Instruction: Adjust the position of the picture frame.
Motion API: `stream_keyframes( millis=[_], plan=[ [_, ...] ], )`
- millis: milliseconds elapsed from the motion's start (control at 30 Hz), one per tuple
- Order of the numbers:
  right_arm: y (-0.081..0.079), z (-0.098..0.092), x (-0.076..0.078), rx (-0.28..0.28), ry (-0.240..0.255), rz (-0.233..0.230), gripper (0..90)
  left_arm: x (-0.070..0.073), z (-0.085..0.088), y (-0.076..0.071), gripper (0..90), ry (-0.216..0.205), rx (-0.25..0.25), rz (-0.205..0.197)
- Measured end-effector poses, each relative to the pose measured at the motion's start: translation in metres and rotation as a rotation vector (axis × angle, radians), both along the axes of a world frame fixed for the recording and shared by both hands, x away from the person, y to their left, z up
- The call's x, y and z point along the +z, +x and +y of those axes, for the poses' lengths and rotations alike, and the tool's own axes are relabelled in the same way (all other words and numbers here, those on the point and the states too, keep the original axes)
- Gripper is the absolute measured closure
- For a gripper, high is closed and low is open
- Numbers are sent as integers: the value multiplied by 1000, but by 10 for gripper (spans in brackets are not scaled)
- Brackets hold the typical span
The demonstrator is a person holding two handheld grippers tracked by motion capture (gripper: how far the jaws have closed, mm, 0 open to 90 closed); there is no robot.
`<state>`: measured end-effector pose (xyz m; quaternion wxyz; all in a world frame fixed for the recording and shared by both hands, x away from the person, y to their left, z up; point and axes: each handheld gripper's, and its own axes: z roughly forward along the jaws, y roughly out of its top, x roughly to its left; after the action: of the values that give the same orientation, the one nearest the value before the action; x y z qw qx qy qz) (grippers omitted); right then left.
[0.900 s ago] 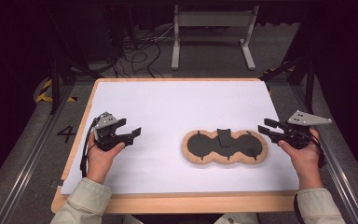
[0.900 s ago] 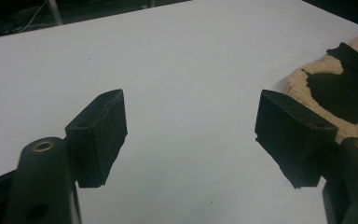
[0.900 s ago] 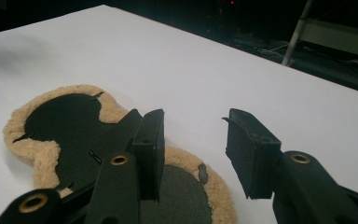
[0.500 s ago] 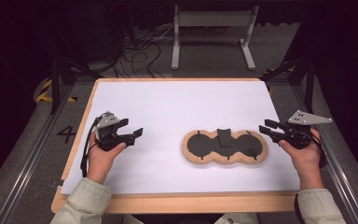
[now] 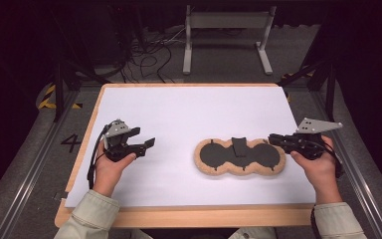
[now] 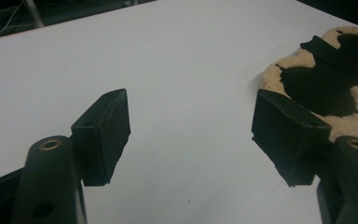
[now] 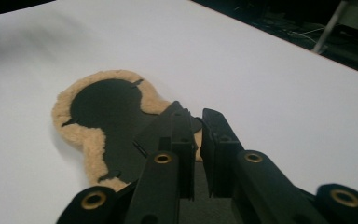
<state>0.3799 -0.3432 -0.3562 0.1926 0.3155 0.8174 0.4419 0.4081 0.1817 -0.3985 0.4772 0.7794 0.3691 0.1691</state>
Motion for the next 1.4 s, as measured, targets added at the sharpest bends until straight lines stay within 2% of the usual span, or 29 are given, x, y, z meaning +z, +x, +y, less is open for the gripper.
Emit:
stream_keyframes(
  millis=[133,200,367,533,767,800,1067,1233,1300,1367,1400],
  plan=[
    [-1,12,3,39,-7,6,871,1,0,0,280,0,-3,3],
    [-2,18,3,66,5,15,871,0,0,0,276,-4,1,17],
    [-1,32,6,119,25,19,871,0,1,1,273,2,-2,19],
    [1,56,7,184,29,28,870,0,1,1,269,1,-2,18],
    [3,77,12,235,37,23,871,0,4,0,267,5,7,23],
    [3,81,11,239,31,26,871,0,4,0,267,-5,10,22],
    [6,108,-3,279,-41,69,872,0,5,1,267,1,10,19],
    [6,115,-11,292,-64,90,872,1,6,1,267,3,10,18],
    [7,120,-20,298,-89,115,872,1,5,1,267,3,10,19],
    [7,121,-22,300,-98,119,872,1,5,1,267,3,10,19],
    [7,125,-28,306,-121,135,872,1,6,1,266,4,10,19]
  ],
)
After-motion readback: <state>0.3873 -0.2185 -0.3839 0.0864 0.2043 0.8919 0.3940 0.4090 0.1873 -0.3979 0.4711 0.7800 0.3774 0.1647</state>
